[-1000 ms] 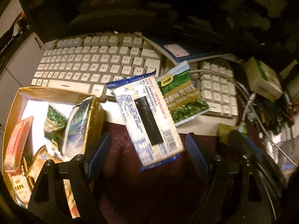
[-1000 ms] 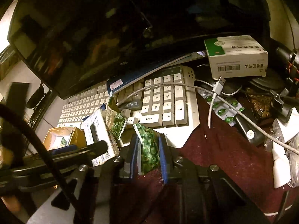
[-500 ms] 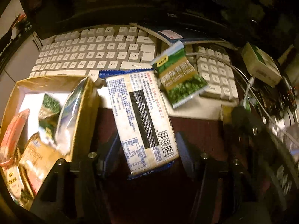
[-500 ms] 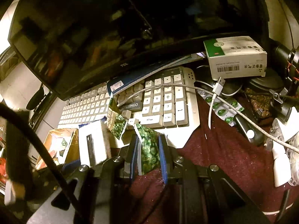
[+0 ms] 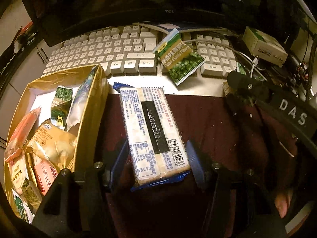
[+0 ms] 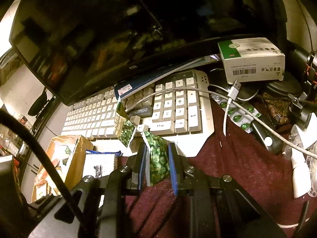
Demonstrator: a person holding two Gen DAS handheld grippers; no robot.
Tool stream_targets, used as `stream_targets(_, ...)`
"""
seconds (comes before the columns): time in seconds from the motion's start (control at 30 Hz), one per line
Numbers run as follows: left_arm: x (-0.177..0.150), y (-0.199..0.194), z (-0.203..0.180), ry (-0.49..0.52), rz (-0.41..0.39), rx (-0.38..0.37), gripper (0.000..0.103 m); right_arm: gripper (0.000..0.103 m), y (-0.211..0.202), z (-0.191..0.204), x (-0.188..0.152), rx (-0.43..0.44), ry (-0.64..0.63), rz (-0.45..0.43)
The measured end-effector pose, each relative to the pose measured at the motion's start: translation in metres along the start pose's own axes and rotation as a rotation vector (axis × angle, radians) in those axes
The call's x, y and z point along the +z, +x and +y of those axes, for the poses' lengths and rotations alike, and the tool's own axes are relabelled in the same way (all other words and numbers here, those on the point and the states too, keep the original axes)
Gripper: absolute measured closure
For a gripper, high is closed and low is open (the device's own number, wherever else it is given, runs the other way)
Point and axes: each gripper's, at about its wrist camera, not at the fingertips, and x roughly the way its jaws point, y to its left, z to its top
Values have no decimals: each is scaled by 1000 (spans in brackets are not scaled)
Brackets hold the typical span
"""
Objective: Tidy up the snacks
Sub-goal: 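Grasp the white-blue biscuit pack with the left gripper while the right holds the pea bag, then carry the biscuit pack into the tray with the left gripper while the right drops the pea bag there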
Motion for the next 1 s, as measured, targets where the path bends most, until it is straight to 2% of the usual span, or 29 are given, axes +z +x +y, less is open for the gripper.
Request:
stream_targets(0.33, -1, -1, -6, 9, 3, 23, 40, 82, 3, 3, 0, -4, -15, 0)
stream_targets(0.57, 2, 17, 3, -13, 27, 30, 35, 82, 3, 3, 0, -3, -17, -2)
stream_targets(0.6, 1, 18, 5, -27, 22, 25, 37, 82, 3, 3, 0, -2, -17, -2)
stream_targets(0.63, 2, 18, 8, -37, 25, 3, 41, 82, 3, 3, 0, -1, -16, -3)
stream_targets(0.77, -2, 12, 14, -59, 38, -32, 43, 82, 2, 3, 0, 22, -17, -11)
stream_targets(1.0, -18, -43, 39, -121, -38, -158, 46, 83, -10, 21, -4, 116, -81, -51)
